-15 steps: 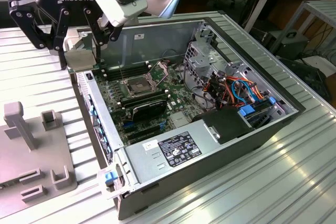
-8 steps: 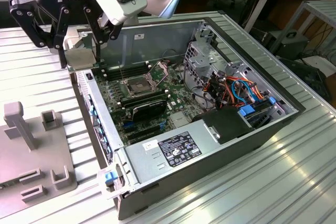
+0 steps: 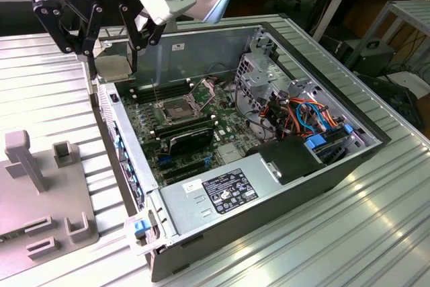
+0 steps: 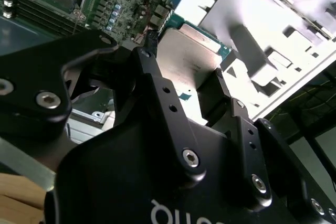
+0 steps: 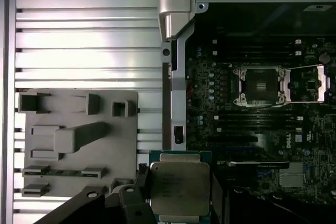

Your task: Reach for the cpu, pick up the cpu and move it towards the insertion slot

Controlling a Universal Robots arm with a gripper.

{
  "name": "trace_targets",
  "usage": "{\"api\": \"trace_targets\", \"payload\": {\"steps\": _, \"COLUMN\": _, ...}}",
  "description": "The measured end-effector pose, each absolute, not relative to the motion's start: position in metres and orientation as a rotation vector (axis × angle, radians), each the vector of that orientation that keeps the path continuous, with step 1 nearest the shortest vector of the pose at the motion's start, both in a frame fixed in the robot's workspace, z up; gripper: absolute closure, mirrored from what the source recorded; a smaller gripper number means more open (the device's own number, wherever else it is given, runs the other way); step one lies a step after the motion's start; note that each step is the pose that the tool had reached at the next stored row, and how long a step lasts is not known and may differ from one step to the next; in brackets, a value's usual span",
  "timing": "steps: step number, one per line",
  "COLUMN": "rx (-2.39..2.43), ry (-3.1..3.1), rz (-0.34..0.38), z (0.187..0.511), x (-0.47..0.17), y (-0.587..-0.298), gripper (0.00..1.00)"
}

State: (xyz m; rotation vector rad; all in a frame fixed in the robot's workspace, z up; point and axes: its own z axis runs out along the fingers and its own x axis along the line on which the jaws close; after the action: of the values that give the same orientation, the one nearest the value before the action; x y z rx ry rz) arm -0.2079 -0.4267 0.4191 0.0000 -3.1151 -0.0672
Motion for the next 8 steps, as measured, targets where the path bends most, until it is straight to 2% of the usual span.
{"api": "trace_targets", "payload": {"steps": 8, "rx": 0.000, "ry": -3.115, "rz": -0.067, "z": 0.412, "x": -0.186, "y": -0.410, "gripper": 0.45}}
